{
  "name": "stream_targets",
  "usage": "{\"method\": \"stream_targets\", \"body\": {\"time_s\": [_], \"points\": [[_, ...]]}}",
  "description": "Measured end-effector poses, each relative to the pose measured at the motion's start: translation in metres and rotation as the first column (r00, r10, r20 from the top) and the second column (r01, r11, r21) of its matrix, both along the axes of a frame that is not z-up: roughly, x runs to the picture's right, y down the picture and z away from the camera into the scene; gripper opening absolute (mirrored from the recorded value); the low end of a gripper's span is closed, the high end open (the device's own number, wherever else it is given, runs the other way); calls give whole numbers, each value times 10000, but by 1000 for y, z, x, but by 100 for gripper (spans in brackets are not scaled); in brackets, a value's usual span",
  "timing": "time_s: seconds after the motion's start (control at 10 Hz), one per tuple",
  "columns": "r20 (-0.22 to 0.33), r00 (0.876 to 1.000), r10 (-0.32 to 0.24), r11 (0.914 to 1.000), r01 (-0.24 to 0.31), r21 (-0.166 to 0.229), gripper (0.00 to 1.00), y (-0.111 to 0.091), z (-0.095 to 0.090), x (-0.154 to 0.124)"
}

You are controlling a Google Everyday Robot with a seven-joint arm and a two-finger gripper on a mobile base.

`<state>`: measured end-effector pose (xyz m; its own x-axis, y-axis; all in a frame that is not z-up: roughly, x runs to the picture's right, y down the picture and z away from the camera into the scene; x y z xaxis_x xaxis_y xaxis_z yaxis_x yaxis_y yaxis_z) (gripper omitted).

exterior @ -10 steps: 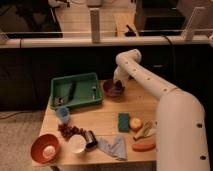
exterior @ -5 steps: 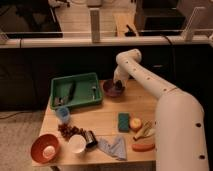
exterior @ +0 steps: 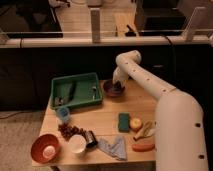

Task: Wipe purple bowl with eraser

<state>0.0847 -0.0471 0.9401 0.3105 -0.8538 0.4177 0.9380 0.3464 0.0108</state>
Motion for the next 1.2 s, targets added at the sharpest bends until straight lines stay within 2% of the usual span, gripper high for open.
{"method": "stream_targets", "body": {"time_s": [0.5,0.8,1.2], "points": [[527,9967,-616,9977,629,-241,0,7,8,-18],[1380,9846,-1074,9936,1110,-190,0,13,2,-41],[2366,9588,-1575,9864,1639,-77,0,18,-10,-59]]}}
